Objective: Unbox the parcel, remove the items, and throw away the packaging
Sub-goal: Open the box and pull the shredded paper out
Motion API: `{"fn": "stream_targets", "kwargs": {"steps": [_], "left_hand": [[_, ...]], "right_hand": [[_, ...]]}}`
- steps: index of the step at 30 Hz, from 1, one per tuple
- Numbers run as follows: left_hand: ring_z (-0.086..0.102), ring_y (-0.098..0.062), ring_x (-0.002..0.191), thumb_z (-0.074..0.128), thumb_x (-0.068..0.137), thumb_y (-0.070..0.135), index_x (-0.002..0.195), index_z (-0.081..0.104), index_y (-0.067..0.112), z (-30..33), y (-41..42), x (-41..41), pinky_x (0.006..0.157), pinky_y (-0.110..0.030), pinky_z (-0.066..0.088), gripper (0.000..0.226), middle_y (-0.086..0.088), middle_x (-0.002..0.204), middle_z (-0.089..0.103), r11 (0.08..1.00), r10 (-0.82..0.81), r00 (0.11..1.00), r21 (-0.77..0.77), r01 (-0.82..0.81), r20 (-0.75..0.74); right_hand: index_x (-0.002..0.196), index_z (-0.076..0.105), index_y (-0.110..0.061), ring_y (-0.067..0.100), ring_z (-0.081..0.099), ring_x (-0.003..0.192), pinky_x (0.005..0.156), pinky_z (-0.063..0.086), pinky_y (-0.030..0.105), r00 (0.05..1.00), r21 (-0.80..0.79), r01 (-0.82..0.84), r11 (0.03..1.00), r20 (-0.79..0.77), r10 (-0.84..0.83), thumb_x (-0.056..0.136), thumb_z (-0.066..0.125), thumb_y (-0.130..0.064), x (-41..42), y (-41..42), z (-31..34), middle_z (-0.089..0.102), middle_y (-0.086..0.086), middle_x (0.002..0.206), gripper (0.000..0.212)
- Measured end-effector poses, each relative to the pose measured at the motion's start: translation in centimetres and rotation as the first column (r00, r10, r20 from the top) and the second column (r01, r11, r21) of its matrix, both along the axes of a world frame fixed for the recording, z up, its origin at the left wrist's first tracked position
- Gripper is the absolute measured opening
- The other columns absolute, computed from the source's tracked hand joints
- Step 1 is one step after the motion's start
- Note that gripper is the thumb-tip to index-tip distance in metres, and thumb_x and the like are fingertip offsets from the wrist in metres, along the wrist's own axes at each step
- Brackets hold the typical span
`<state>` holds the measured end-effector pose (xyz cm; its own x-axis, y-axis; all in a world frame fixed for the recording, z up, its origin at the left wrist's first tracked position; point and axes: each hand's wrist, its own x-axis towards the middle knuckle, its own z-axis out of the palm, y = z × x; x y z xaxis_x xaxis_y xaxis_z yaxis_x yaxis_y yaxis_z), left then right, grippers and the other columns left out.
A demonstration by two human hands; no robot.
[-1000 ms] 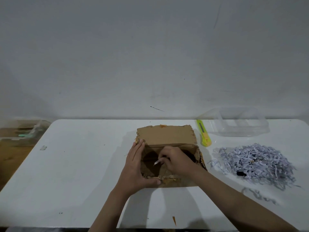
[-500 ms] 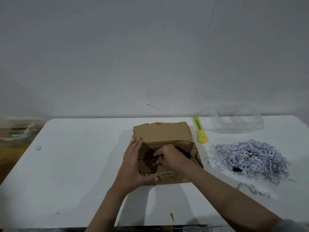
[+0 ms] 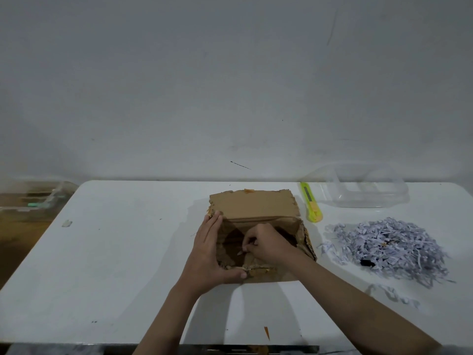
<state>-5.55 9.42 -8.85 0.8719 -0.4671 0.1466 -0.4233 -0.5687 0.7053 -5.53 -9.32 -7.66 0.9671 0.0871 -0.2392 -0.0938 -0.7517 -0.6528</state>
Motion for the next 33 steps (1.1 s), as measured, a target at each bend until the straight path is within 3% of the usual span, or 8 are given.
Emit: {"fn": "stream_targets", "kwargs": {"steps": [5,9,13,18,23,26,29,33], "left_hand": [[-0.005,-0.004,0.144,0.077,0.052,0.067,0.150,0.011,0.022,-0.3,-0.2,-0.2,0.117,-0.034,0.016,0.126,0.016,0.157,0.004,1.000,0.023,1.000,-0.002,-0.023,0.018],[-0.013,-0.006,0.144,0.068,0.055,0.074,0.150,0.005,0.020,-0.4,-1.8,-2.3,0.115,-0.033,0.007,0.127,0.013,0.157,-0.002,0.990,0.134,0.990,0.031,-0.135,0.033],[-0.015,-0.008,0.143,0.048,0.064,0.084,0.150,0.003,0.016,-0.5,-3.6,-4.7,0.116,-0.042,0.008,0.118,0.005,0.157,-0.001,0.972,0.233,0.972,0.005,-0.233,0.008],[0.018,-0.021,0.130,0.039,0.072,0.076,0.143,0.029,0.015,0.4,-4.1,-4.8,0.107,-0.049,0.028,0.094,-0.008,0.143,0.028,0.948,0.316,0.949,0.042,-0.316,0.012],[0.043,-0.028,0.098,0.044,0.078,0.062,0.120,0.059,0.025,1.6,-3.7,-3.6,0.087,-0.046,0.040,0.058,-0.004,0.108,0.050,0.936,0.315,0.937,0.114,-0.333,0.150],[0.051,-0.030,0.096,0.067,0.076,0.043,0.101,0.069,0.028,1.8,-3.8,-2.9,0.090,-0.060,0.036,0.030,0.001,0.097,0.055,0.921,0.313,0.928,0.173,-0.349,0.203],[0.053,-0.026,0.104,0.076,0.071,0.028,0.093,0.070,0.027,1.9,-3.9,-2.6,0.095,-0.070,0.028,0.022,0.005,0.103,0.056,0.952,0.259,0.954,0.129,-0.279,0.151],[0.045,-0.016,0.120,0.075,0.071,0.023,0.107,0.064,0.030,2.0,-4.7,-3.3,0.105,-0.069,0.016,0.038,0.009,0.122,0.052,0.984,0.146,0.987,0.089,-0.151,0.059]], "right_hand": [[0.074,0.071,-0.028,0.010,0.066,0.075,0.070,0.055,0.027,0.978,0.247,0.162,0.955,0.091,-0.189,0.082,0.071,-0.020,-1.7,-1.8,2.4,0.071,-0.006,0.079,0.012],[0.070,0.071,-0.026,0.003,0.067,0.070,0.066,0.053,0.014,0.848,0.353,0.371,0.859,0.249,-0.469,0.076,0.076,-0.012,-4.3,-6.6,5.3,0.072,-0.012,0.070,0.016],[0.077,0.071,-0.007,0.019,0.067,0.074,0.071,0.049,0.023,0.666,0.086,0.661,0.745,0.388,-0.636,0.078,0.071,-0.003,-6.7,-13.1,5.8,0.072,0.006,0.076,0.004],[0.107,0.066,0.006,0.036,0.057,0.115,0.104,0.038,0.036,0.663,-0.193,0.748,0.635,0.276,-0.696,0.085,0.054,0.006,-8.0,-16.9,4.3,0.062,0.024,0.121,0.026],[0.084,0.071,0.000,0.038,0.063,0.092,0.085,0.048,0.039,0.585,-0.160,0.795,0.585,0.458,-0.670,0.077,0.066,0.004,-7.9,-14.9,4.4,0.065,0.023,0.101,0.009],[0.077,0.070,-0.004,0.020,0.062,0.068,0.069,0.050,0.028,0.579,0.035,0.718,0.695,0.523,-0.625,0.074,0.071,0.004,-7.1,-11.8,4.4,0.065,0.016,0.083,0.009],[0.087,0.072,-0.013,-0.005,0.060,0.076,0.070,0.050,0.014,0.744,0.243,0.465,0.852,0.414,-0.524,0.078,0.072,-0.002,-6.8,-7.9,4.0,0.067,-0.002,0.085,0.014],[0.103,0.071,-0.017,-0.001,0.050,0.096,0.085,0.030,0.005,0.899,-0.004,0.256,0.967,0.369,-0.236,0.077,0.074,-0.014,-6.5,-6.4,1.3,0.067,-0.002,0.102,0.026]]}}
